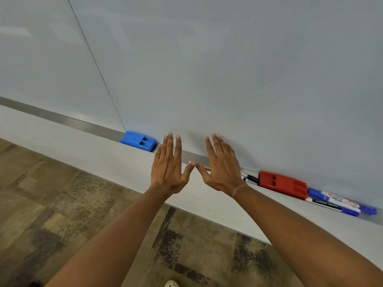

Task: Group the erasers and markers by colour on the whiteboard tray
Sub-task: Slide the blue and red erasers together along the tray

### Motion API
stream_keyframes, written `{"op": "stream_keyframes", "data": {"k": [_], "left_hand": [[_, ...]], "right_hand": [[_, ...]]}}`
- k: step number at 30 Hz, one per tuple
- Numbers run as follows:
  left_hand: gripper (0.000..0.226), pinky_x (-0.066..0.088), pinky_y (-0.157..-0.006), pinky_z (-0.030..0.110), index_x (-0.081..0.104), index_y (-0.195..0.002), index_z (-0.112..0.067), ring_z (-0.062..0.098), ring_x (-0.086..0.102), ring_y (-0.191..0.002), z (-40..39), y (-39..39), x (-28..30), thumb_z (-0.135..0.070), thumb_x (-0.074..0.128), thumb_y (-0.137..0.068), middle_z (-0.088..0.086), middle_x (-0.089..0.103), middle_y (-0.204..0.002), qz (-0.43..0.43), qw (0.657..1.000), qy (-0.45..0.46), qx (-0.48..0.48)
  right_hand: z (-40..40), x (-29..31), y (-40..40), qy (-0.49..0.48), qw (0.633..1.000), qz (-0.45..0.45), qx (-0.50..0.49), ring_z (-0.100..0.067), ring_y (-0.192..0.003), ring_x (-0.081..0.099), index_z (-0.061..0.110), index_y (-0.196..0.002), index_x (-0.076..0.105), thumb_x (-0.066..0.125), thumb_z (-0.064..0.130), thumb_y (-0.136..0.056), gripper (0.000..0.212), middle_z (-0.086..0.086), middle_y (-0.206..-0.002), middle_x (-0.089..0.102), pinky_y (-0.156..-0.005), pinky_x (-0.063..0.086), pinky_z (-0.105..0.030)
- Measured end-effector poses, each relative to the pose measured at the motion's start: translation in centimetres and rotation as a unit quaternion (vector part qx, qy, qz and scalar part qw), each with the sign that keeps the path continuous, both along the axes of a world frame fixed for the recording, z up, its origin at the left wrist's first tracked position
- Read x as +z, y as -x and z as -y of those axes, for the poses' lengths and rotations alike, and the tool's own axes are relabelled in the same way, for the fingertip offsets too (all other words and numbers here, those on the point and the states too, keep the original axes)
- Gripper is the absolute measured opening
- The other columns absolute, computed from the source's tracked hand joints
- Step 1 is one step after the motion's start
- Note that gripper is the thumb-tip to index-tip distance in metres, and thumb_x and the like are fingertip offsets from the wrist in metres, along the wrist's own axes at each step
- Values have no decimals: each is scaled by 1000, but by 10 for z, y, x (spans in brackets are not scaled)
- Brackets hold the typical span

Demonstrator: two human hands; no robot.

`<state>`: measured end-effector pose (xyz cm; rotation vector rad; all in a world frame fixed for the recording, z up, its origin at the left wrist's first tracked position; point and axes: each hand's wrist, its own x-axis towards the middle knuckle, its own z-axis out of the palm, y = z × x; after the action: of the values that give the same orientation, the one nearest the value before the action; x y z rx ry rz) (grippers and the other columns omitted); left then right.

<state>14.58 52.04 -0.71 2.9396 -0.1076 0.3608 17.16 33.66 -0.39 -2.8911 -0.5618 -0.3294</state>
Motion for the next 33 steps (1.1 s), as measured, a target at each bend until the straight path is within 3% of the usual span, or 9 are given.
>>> {"op": "stream_keyframes", "data": {"k": [9,17,24,33], "left_hand": [[87,-1,-122,39,-11,-154,-15,22,-13,-150,91,30,1,-70,11,-90,10,-12,-162,-2,1000,16,0],[86,0,-122,40,-10,-154,-14,22,-15,-149,159,46,-8,-69,11,-91,10,-13,-162,-16,1000,14,15],[87,-6,-121,36,-13,-153,-14,22,-17,-149,189,47,-14,-69,8,-90,11,-14,-162,-36,999,11,15],[87,-6,-121,36,-13,-153,-14,23,-16,-149,189,43,-19,-69,9,-90,12,-14,-162,-44,999,15,14]], "right_hand": [[105,3,28,-1,1000,-10,10,-31,-143,24,11,-150,20,38,54,-92,74,-18,-154,27,-118,21,-43],[194,-6,36,32,999,-37,10,-29,-129,42,12,-143,36,43,39,-94,57,-13,-141,46,-107,36,-41],[221,-23,39,86,991,-105,0,-27,-115,49,18,-131,44,51,31,-90,44,-8,-129,52,-96,44,-40],[216,-22,33,164,981,-106,-6,-30,-107,47,17,-106,56,58,11,-76,31,-10,-119,49,-82,46,-44]]}}
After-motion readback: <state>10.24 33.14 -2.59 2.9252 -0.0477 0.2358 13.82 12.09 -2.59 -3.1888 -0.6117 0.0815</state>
